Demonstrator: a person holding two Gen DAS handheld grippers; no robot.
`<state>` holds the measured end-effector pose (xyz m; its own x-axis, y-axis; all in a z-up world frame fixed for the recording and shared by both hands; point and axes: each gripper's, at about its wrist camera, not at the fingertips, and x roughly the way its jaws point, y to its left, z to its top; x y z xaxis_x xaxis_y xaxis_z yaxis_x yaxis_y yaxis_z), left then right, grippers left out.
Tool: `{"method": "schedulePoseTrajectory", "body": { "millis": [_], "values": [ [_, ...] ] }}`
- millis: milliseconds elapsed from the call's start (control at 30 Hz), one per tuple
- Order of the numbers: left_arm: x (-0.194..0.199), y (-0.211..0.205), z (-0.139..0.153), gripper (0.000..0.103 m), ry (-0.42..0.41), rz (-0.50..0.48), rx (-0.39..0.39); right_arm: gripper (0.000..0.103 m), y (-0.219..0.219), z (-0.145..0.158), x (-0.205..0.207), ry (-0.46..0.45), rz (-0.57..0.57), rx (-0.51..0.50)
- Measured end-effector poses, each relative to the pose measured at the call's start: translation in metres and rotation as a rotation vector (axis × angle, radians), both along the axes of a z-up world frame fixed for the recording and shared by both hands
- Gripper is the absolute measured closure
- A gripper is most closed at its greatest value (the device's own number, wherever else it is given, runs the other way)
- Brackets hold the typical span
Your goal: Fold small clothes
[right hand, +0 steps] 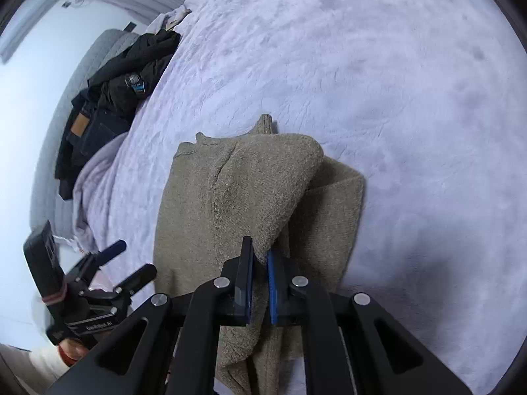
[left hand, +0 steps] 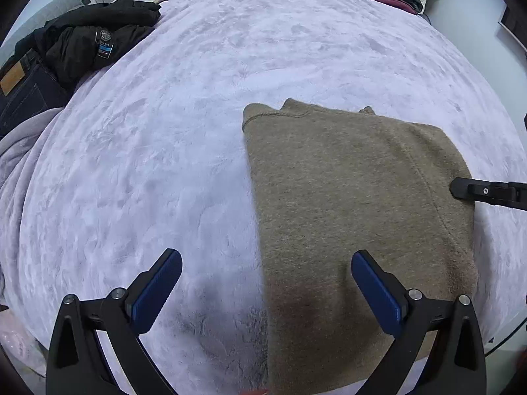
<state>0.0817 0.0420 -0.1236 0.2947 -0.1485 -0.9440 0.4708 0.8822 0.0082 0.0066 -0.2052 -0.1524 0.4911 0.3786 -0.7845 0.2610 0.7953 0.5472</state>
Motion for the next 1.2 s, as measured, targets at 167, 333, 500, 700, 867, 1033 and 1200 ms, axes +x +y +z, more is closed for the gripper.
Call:
{"method": "schedulePoseTrajectory", "body": {
  "millis": [167, 333, 500, 700, 867, 1033, 1200],
  "values": [
    [-0.003, -0.006, -0.028, 0.000, 0.077, 0.041, -0.004, 0.096, -0.010, -0.049, -0.006, 0.132, 0.012, -0.098],
    [-0.010, -0.009, -0.028, 0.000, 0.062, 0.033, -0.003, 0.096, -0.023, -0.050, -0.025, 0.100, -0.028, -0.061],
    [-0.005, -0.005, -0.028, 0.000, 0.079, 0.046, -0.005, 0.095, -0.041, -0.045, -0.056, 0.210, -0.098, -0.093],
    [-0.003, -0.005, -0.029, 0.000, 0.091, 0.026, 0.004, 0.082, -0.041, -0.010, -0.075, 0.180, -0.109, -0.101],
    [-0.004, -0.007, -0.029, 0.000, 0.096, 0.032, 0.012, 0.083, 0.008, 0.023, -0.051, 0.053, 0.054, -0.084],
    [-0.004, -0.006, -0.030, 0.000, 0.108, 0.035, 0.007, 0.086, 0.051, -0.010, -0.035, 0.124, 0.170, -0.183],
    [-0.007, -0.006, -0.033, 0.000, 0.121, 0.028, -0.001, 0.098, 0.046, -0.034, -0.049, 0.073, 0.182, -0.227]
  ]
}}
